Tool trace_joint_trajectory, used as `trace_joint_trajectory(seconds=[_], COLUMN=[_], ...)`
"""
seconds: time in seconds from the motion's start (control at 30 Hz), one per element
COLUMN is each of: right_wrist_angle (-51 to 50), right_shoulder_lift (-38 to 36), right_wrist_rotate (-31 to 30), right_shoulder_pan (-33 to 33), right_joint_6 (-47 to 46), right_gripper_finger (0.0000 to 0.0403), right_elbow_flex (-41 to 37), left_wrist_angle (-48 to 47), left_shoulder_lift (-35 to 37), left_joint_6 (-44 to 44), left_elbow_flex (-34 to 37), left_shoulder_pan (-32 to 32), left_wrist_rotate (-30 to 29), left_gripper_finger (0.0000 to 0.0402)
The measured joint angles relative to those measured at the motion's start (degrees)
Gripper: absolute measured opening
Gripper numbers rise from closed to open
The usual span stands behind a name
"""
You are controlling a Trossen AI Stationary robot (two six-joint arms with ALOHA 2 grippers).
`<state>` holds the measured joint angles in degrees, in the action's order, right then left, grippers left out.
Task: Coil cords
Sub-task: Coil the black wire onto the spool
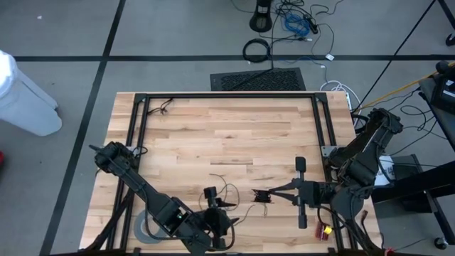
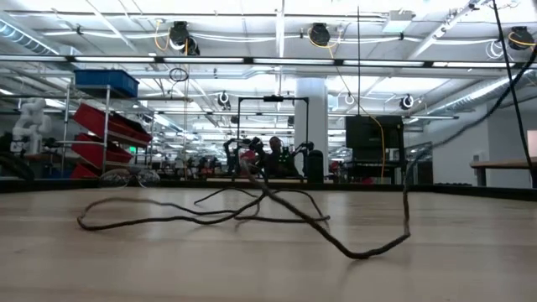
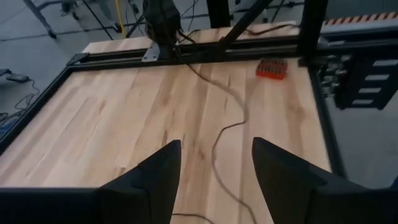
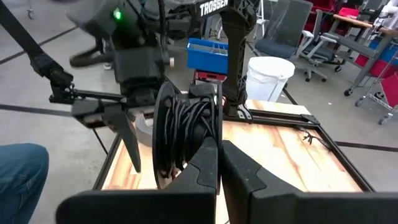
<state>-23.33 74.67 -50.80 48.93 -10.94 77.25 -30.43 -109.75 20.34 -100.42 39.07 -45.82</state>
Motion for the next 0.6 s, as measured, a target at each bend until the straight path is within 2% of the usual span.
trace_joint_trajectory(seconds=[0.23,0.33,0.43,0.6], right_wrist_angle=[-1.4,-2.0,-2.9,-2.7], right_shoulder_lift=[0.0,0.2,1.0,2.8], right_wrist_rotate=[1.5,2.9,4.7,4.8], right_shoulder_pan=[0.1,0.1,0.2,0.3], right_joint_6=[-0.6,-2.4,-3.5,-4.3], right_gripper_finger=[0.0,0.0,0.0,0.0], right_elbow_flex=[0.0,0.0,0.0,0.0], left_wrist_angle=[1.8,4.0,8.4,14.7], left_shoulder_lift=[0.0,0.0,0.0,0.0], left_joint_6=[0.2,-0.3,-4.5,-8.9], left_elbow_flex=[0.0,0.0,0.0,0.0], left_shoulder_pan=[0.0,0.5,1.6,3.8], left_wrist_rotate=[-0.2,-2.6,-5.3,-5.5], left_gripper_finger=[0.0205,0.0205,0.0205,0.0205])
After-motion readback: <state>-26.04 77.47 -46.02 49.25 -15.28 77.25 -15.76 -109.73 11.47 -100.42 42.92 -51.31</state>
